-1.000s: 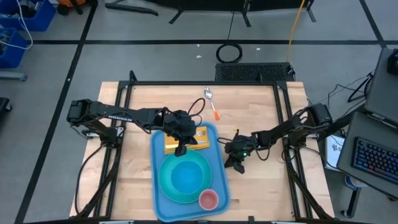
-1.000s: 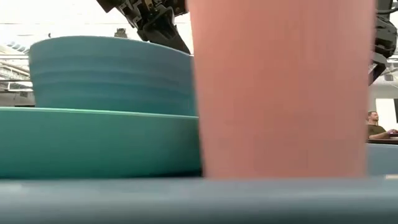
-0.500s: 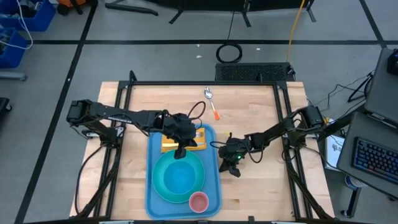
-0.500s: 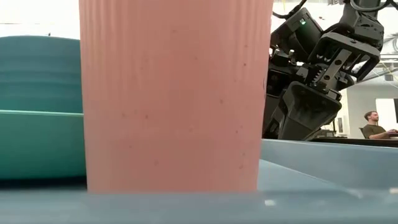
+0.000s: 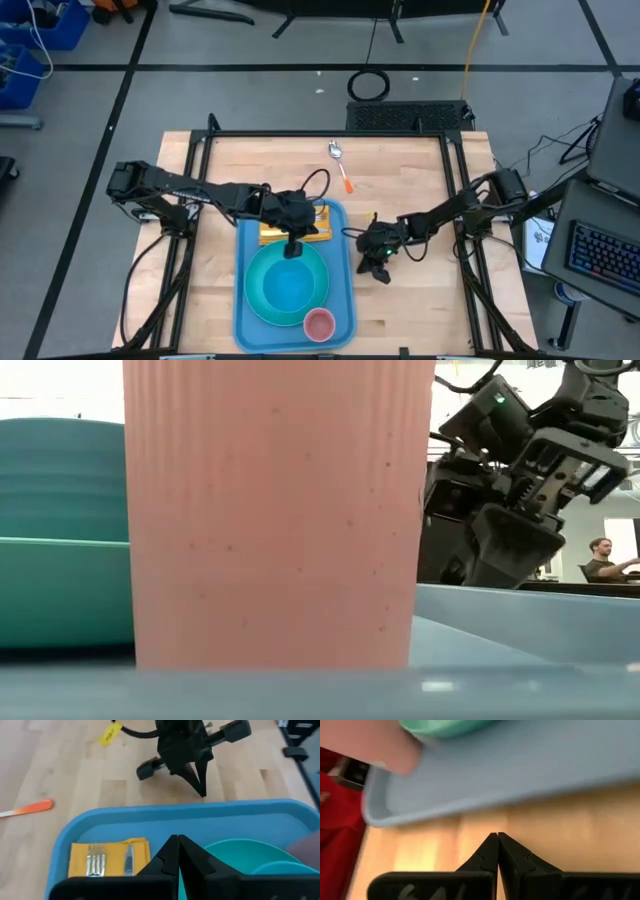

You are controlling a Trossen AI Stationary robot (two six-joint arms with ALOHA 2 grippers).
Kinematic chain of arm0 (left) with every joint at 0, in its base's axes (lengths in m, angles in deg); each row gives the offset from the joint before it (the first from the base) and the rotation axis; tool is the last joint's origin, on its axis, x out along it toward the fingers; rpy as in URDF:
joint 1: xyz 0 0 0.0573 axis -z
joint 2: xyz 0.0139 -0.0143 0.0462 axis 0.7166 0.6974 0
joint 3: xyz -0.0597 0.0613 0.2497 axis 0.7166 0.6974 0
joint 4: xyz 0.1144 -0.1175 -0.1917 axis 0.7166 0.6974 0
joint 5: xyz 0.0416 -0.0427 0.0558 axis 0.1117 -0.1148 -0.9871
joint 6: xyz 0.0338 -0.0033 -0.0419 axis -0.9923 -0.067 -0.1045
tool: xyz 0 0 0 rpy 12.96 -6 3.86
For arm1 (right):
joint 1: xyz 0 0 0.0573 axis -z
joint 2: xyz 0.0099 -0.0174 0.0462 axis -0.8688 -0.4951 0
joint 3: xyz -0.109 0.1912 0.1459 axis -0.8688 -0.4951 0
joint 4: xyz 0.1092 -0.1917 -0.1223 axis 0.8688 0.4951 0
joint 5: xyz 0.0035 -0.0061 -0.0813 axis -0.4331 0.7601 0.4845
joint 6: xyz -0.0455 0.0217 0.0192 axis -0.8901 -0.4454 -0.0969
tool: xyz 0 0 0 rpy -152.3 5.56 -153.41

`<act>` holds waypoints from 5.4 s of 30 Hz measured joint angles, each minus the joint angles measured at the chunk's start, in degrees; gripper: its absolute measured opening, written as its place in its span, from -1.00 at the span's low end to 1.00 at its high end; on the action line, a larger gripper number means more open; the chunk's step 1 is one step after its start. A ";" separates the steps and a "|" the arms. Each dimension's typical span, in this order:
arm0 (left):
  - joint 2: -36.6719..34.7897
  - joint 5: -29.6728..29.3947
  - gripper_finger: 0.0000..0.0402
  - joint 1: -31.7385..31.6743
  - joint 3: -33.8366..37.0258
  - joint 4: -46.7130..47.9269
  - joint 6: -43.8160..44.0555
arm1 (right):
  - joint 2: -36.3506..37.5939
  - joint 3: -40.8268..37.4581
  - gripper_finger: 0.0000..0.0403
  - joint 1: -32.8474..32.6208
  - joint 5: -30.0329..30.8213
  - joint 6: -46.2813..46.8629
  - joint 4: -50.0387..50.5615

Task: Set up tray
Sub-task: Put the orange spoon in between the yellow knife and the orange fork on the yellow napkin on the blue serving tray

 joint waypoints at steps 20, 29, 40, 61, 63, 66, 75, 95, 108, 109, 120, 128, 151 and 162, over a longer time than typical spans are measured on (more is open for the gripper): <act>0.02 -17.38 -0.87 5.19 0.00 -5.32 -2.65 | 18.77 -5.48 -0.97 19.79 7.44 -6.65 1.84; 0.02 -17.39 -0.98 5.11 -0.02 -5.43 -4.77 | 18.44 -5.44 -0.34 29.04 8.93 -13.13 1.68; 0.02 -17.38 -0.89 5.08 -0.02 -5.75 -3.79 | 8.43 -0.38 0.15 31.83 18.12 -18.61 0.03; 0.02 -17.44 -0.98 8.43 0.00 -4.77 -0.76 | -11.01 24.90 0.14 40.59 17.93 -20.15 20.10; 0.02 -17.46 -0.94 8.74 0.00 -4.80 -0.67 | -11.18 25.01 0.12 41.26 17.87 -20.27 20.41; 0.02 -18.16 -0.89 8.94 0.00 -4.70 -0.18 | -11.08 25.01 0.09 42.22 16.32 -20.26 20.55; 0.02 -18.96 -0.97 8.95 0.00 -4.76 -0.04 | -11.08 25.08 -0.05 43.40 13.17 -20.46 20.82; 0.00 -18.94 -0.91 8.84 0.02 -5.34 -1.19 | -14.73 32.20 -0.29 42.12 15.22 -22.81 29.51; -0.07 -18.97 -0.91 8.42 2.12 -6.29 0.62 | -14.85 32.16 -0.95 45.07 10.89 -24.17 32.33; -0.07 -18.97 -0.90 8.42 2.12 -6.27 0.62 | -14.86 32.16 -0.95 45.25 10.70 -24.18 32.33; -0.07 -18.96 -0.94 8.45 2.12 -5.82 0.98 | -14.69 32.05 -0.99 45.94 10.11 -25.49 32.36; -0.07 -22.51 -0.96 9.11 2.12 -4.54 1.95 | -10.80 31.74 -1.00 45.48 7.52 -25.91 32.89; 0.21 -36.35 -0.91 9.12 2.12 -12.43 1.81 | 21.75 2.18 -0.99 39.92 -2.31 -16.47 -3.34; 3.48 -46.94 -0.59 8.13 2.14 -23.23 0.39 | 31.32 -6.92 -1.00 33.89 -3.31 -13.98 -23.53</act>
